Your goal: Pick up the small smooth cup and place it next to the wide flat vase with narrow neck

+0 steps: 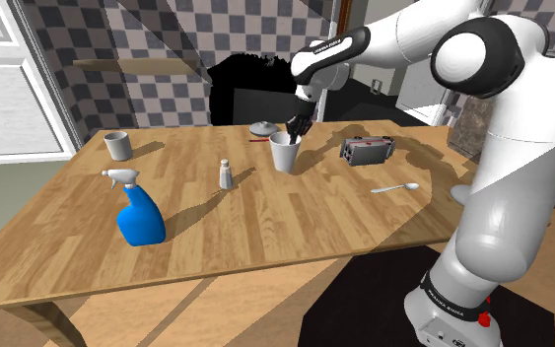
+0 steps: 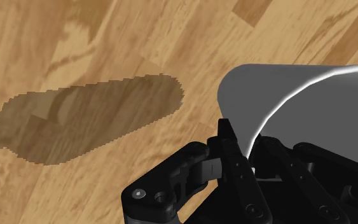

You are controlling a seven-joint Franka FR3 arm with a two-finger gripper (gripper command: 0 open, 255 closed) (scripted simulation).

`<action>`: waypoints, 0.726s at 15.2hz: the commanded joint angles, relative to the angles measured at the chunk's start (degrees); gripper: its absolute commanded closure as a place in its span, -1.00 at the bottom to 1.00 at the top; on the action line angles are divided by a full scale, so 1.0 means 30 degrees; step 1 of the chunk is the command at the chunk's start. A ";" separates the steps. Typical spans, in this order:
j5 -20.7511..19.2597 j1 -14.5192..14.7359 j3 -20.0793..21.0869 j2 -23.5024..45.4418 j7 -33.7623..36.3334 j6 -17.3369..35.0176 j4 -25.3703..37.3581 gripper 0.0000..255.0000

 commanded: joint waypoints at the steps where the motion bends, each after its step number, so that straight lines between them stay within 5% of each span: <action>1: -0.0115 0.0012 -0.0022 -0.0211 0.0161 -0.0454 0.0265 1.00; 11: -0.0510 -0.0011 -0.0109 -0.0786 0.0794 -0.2752 0.2076 1.00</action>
